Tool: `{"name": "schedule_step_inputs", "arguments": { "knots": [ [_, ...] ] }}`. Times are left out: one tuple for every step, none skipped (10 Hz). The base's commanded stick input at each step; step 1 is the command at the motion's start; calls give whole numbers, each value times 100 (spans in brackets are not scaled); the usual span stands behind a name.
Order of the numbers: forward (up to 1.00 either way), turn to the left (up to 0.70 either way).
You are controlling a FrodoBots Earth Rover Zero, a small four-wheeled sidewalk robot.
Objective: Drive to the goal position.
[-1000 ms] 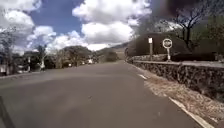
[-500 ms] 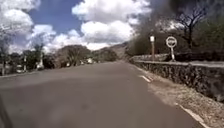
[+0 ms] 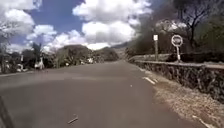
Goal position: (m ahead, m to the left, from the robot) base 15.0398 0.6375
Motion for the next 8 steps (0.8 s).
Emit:
{"name": "schedule_step_inputs", "arguments": {
  "knots": [
    [70, -27],
    [70, -27],
    [70, 0],
    [70, 0],
    [70, 0],
    [70, 0],
    [70, 0],
    [70, 0]
  ]
}}
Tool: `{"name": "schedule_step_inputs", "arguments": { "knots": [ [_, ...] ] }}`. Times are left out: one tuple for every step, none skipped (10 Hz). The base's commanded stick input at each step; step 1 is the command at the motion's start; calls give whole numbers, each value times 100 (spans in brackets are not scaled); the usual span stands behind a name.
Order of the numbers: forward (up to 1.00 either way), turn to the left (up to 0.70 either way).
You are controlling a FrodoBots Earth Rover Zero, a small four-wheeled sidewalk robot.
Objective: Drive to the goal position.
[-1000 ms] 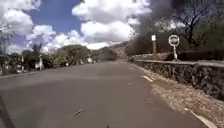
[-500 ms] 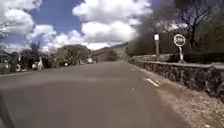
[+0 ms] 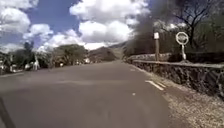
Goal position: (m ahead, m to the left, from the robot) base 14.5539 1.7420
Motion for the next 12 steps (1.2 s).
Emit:
{"name": "schedule_step_inputs", "arguments": {
  "knots": [
    [70, 0],
    [70, 0],
    [70, 0],
    [70, 0],
    [70, 0],
    [70, 0],
    [70, 0],
    [70, 0],
    [70, 0],
    [70, 0],
    [70, 0],
    [70, 0]
  ]
}}
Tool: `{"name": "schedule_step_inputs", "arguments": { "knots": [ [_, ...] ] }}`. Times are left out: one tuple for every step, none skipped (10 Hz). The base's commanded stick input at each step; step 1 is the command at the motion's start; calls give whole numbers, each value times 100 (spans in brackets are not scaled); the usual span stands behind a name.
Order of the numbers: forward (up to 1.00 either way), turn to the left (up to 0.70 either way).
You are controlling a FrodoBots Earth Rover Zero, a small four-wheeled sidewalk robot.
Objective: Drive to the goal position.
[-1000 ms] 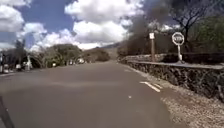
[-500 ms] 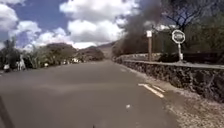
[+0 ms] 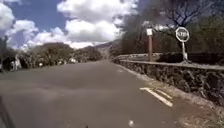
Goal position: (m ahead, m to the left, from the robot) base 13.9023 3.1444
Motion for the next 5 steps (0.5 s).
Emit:
{"name": "schedule_step_inputs", "arguments": {
  "knots": [
    [70, 0],
    [70, 0],
    [70, 0],
    [70, 0],
    [70, 0]
  ]
}}
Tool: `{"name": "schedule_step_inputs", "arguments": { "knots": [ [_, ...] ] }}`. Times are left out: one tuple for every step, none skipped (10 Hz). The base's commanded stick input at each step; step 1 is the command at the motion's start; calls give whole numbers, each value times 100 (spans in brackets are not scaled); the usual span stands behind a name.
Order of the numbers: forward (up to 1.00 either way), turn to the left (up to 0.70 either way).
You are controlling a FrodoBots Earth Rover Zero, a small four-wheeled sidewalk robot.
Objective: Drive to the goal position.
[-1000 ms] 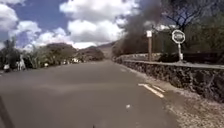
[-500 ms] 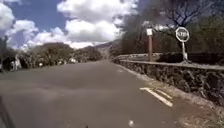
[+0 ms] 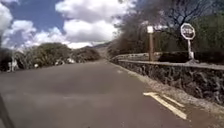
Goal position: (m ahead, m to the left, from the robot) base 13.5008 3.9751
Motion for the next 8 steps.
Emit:
{"name": "schedule_step_inputs", "arguments": {
  "knots": [
    [70, 0],
    [70, 0],
    [70, 0],
    [70, 0],
    [70, 0],
    [70, 0],
    [70, 0],
    [70, 0]
  ]
}}
